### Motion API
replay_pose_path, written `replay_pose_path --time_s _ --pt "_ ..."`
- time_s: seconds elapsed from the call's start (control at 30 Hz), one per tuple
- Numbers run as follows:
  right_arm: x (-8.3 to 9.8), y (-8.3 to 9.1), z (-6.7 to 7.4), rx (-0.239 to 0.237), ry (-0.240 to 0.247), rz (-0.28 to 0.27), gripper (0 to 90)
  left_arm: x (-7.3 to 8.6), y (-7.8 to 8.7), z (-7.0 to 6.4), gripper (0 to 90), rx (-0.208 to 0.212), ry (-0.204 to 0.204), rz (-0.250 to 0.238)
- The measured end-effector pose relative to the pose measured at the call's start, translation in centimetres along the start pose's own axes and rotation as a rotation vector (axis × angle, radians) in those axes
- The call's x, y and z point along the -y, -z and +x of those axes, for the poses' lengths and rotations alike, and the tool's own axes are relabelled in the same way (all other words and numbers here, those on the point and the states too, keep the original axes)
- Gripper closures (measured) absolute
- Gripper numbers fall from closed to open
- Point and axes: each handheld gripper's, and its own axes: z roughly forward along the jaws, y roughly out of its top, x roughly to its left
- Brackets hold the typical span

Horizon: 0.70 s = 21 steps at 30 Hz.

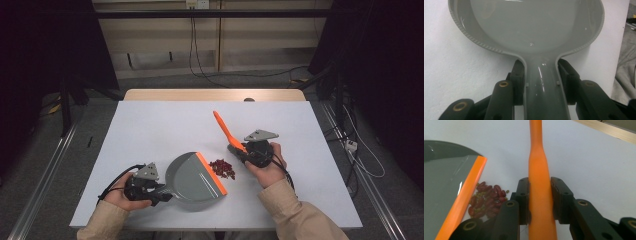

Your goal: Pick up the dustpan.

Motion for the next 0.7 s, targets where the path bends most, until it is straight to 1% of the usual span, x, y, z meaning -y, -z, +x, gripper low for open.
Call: replay_pose_path --time_s 0.07,0.1,0.13,0.17,0.23,0.27,0.3,0.33,0.37,0.4,0.43,0.5,0.57,0.6,0.63,0.7 --pt "-0.1 0.0 -0.1 0.007 0.016 0.012 70.1 0.0 -0.1 -0.1 62.9 0.001 -0.001 0.001" --pt "0.0 0.0 -0.2 0.004 0.02 0.013 70.1 -0.1 -0.1 -0.1 62.9 -0.015 -0.005 0.01" --pt "0.1 0.0 -0.2 0.008 0.027 0.017 70.1 -0.1 -0.1 -0.1 62.9 -0.015 -0.006 0.01" --pt "0.1 0.0 -0.3 0.013 0.036 0.032 70.2 -0.1 -0.2 0.0 62.9 -0.002 -0.004 0.004" --pt "0.2 0.0 -0.5 0.016 0.018 0.043 70.5 -0.1 -0.2 0.0 62.9 -0.001 -0.001 0.001" --pt "0.2 0.1 -0.7 0.012 0.007 0.05 70.6 -0.2 -0.2 0.0 62.9 0.004 -0.002 0.004" --pt "0.2 0.2 -0.8 0.003 0.001 0.056 70.7 -0.2 -0.3 -0.1 62.9 0.0 -0.002 -0.001" --pt "0.2 0.2 -0.9 0.003 -0.01 0.064 70.8 -0.2 -0.3 0.0 62.9 -0.001 -0.014 0.008" --pt "0.2 0.3 -1.0 0.0 -0.025 0.07 70.9 -0.3 -0.3 -0.1 62.9 -0.017 -0.011 0.013" --pt "0.2 0.3 -1.0 -0.005 -0.044 0.069 71.0 -0.3 -0.4 -0.1 62.9 -0.005 0.001 0.0" --pt "0.3 0.3 -1.0 -0.005 -0.049 0.063 71.0 -0.3 -0.4 -0.1 62.9 0.001 0.002 0.0" --pt "0.3 0.3 -0.8 -0.017 -0.076 0.052 71.1 -0.3 -0.5 -0.1 62.9 -0.001 0.004 -0.001" --pt "0.3 0.2 -0.3 -0.011 -0.07 0.043 71.1 -0.4 -0.5 -0.1 62.9 0.002 0.004 0.002" --pt "0.4 0.1 0.0 -0.012 -0.073 0.036 71.1 -0.4 -0.5 -0.2 62.9 -0.015 0.003 0.008" --pt "0.3 0.0 0.3 -0.003 -0.062 0.033 71.1 -0.4 -0.6 -0.2 62.9 -0.003 0.001 0.006" --pt "0.3 -0.1 0.9 0.001 -0.056 0.028 71.1 -0.5 -0.7 -0.2 62.9 -0.003 0.003 0.003"
